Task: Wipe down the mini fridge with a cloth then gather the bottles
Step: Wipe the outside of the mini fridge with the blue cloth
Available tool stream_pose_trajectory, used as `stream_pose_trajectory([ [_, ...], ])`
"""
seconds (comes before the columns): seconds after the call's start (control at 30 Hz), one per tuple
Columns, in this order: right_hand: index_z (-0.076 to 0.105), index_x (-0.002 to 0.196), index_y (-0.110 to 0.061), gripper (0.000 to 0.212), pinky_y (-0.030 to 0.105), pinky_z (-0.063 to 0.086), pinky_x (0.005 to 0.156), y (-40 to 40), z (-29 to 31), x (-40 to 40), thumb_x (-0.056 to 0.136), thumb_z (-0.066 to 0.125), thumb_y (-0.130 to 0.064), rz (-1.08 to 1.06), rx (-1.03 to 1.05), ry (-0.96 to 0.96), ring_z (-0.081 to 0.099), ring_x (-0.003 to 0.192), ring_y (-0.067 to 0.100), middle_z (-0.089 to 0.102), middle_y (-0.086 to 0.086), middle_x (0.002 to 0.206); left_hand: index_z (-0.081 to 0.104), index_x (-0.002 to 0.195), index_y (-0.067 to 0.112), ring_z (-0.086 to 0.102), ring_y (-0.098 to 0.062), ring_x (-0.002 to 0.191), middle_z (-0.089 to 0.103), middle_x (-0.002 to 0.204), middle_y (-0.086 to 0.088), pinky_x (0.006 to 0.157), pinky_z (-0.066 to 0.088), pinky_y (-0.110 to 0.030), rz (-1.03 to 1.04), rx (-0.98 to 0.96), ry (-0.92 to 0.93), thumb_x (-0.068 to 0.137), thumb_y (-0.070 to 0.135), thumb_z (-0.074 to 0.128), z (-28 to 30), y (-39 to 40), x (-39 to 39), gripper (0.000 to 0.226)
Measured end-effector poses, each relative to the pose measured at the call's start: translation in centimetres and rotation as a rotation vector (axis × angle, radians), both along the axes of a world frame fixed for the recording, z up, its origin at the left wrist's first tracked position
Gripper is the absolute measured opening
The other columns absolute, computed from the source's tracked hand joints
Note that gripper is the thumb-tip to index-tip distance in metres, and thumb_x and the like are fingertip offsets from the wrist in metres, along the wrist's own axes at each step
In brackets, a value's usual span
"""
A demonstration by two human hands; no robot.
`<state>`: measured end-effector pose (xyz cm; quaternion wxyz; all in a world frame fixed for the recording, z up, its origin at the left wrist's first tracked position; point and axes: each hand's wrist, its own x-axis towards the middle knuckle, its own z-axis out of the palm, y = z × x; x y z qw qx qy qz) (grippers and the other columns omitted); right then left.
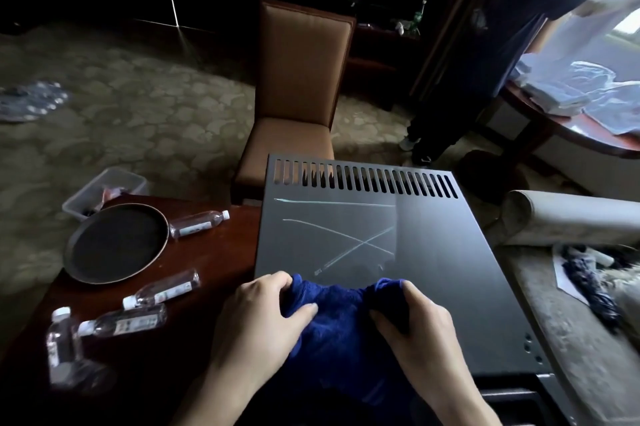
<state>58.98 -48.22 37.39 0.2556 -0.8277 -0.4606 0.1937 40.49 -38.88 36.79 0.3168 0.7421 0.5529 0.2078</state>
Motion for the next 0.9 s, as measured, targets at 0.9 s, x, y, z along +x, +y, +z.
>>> stream_pose_trajectory([
  [0.9,0.049,0.130,-0.030,0.053,0.031,0.044,0.087,2.2,2.6,2.7,0.084,0.059,-0.055,0.237,-0.224,-0.295,0.054,0.113,0.021,0.052,-0.005,0.119,0.064,0.112,0.024,0.056,-0.014,0.093,0.048,0.098,0.008,0.083,0.049,-0.032,-0.200,0.127,0.120,0.080,0.046,0.067,0.3,1.7,4.0,0.039],
])
